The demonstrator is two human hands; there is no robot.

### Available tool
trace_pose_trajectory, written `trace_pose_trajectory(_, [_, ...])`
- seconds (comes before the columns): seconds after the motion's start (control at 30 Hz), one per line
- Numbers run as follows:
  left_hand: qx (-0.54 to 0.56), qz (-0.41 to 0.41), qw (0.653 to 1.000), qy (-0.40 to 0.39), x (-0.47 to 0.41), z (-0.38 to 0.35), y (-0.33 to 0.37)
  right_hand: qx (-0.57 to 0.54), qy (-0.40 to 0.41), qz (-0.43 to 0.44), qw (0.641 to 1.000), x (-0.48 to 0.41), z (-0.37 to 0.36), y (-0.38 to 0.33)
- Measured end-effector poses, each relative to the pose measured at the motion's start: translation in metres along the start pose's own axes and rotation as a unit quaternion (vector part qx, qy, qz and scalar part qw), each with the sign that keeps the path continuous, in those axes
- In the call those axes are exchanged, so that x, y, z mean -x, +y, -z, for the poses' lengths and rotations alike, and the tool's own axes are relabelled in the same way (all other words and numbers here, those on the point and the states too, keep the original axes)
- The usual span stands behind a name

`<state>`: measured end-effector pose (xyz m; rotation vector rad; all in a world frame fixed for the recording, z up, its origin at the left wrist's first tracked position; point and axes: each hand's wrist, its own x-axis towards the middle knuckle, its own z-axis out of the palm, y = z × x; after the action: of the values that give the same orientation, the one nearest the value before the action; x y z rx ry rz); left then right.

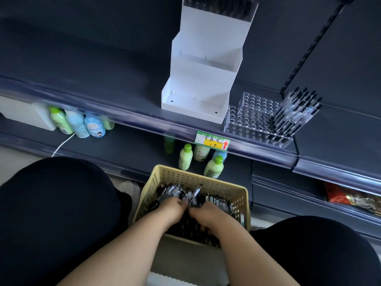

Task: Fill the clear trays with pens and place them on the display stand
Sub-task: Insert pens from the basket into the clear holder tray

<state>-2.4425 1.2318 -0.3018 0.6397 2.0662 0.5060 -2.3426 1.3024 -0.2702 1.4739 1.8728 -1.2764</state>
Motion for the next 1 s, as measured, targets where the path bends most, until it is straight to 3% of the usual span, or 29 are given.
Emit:
trace_pose_trajectory(0.2, [0.180,-0.074,0.981,-0.008,0.015,0.010,-0.002,-0.120,-0.038,0.007,0.992,0.016,0.014,0.005])
trace_pose_trajectory(0.37, [0.259,-0.135,0.956,0.016,0.032,0.022,0.008,-0.082,-0.025,0.099,0.991,0.028,0.020,0.008])
trace_pose_trajectory(0.53, [0.286,-0.179,0.941,0.011,0.046,0.033,0.022,-0.077,0.063,0.154,0.983,0.039,0.031,0.011])
trace_pose_trajectory(0.73, [0.232,-0.249,0.938,0.058,0.057,0.044,0.050,-0.036,0.175,0.192,0.965,0.046,0.047,0.011])
trace_pose_trajectory(0.87, [0.166,-0.293,0.937,0.097,0.061,0.056,0.080,-0.047,0.304,0.276,0.911,0.058,0.069,-0.001])
trace_pose_trajectory(1.0, [0.185,-0.346,0.917,0.066,0.053,0.075,0.123,-0.155,0.388,0.341,0.842,0.083,0.115,-0.017])
